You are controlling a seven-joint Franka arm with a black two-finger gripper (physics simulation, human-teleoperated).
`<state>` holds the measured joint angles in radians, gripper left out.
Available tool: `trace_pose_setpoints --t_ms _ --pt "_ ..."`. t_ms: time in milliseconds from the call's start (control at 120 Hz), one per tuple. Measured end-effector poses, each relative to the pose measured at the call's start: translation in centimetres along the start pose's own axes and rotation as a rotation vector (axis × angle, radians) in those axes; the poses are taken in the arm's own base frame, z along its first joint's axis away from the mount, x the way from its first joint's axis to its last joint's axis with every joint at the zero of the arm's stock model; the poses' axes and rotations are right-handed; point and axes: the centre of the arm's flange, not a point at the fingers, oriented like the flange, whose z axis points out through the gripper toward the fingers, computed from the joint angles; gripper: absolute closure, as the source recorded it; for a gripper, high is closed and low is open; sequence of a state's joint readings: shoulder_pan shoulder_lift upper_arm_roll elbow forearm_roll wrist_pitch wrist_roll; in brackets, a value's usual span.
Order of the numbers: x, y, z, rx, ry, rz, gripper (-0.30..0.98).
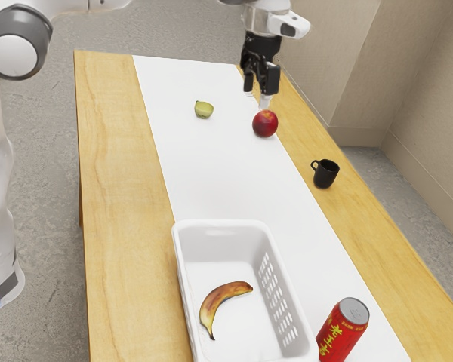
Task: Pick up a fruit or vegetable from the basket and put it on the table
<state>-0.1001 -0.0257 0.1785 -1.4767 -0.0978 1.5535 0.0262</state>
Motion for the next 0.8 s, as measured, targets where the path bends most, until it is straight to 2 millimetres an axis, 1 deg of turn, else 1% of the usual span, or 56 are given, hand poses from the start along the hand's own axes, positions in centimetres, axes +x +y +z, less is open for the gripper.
trace_pose_setpoints --t_ms 200,292,350,375,392,408,425,442,458,483,508,542,567,592,617,642,658,675,700,767,800 --pt "-0.6 -7.8 -0.9 0.002 0.016 -0.133 0.0" --pt "-0.1 -10.9 -2.4 0.041 0.047 -0.182 0.0" --pt "0.1 -12.5 -3.2 0.062 0.065 -0.204 0.0" --pt "0.3 -12.7 -3.1 0.067 0.063 -0.206 0.0" --pt "0.5 -12.5 -2.9 0.069 0.059 -0.2 0.0" --pt "0.9 -11.9 -2.6 0.07 0.054 -0.188 0.0" --pt "1.2 -10.8 -2.3 0.069 0.05 -0.168 0.0" --pt "1.7 -9.2 -1.9 0.067 0.045 -0.138 0.0" --pt "2.1 -7.0 -1.6 0.064 0.04 -0.099 0.0" --pt "2.5 -3.0 -1.1 0.057 0.033 -0.027 0.0" --pt "2.7 1.8 -0.5 0.048 0.025 0.057 0.0" --pt "2.3 8.2 0.4 0.036 0.012 0.171 0.0" --pt "1.7 12.6 1.0 0.029 0.001 0.248 0.0" --pt "1.0 16.2 1.6 0.024 -0.008 0.311 0.0" --pt "0.3 18.5 1.9 0.02 -0.013 0.353 0.0" --pt "0.0 19.7 2.1 0.018 -0.016 0.375 0.01" --pt "0.0 19.9 2.1 0.019 -0.017 0.378 0.01" --pt "0.0 19.7 2.1 0.019 -0.017 0.375 0.01" --pt "0.4 18.8 2.1 0.022 -0.016 0.359 0.01" --pt "1.5 15.3 2.1 0.03 -0.014 0.296 0.0" --pt "1.9 13.9 2.1 0.033 -0.014 0.271 0.0"
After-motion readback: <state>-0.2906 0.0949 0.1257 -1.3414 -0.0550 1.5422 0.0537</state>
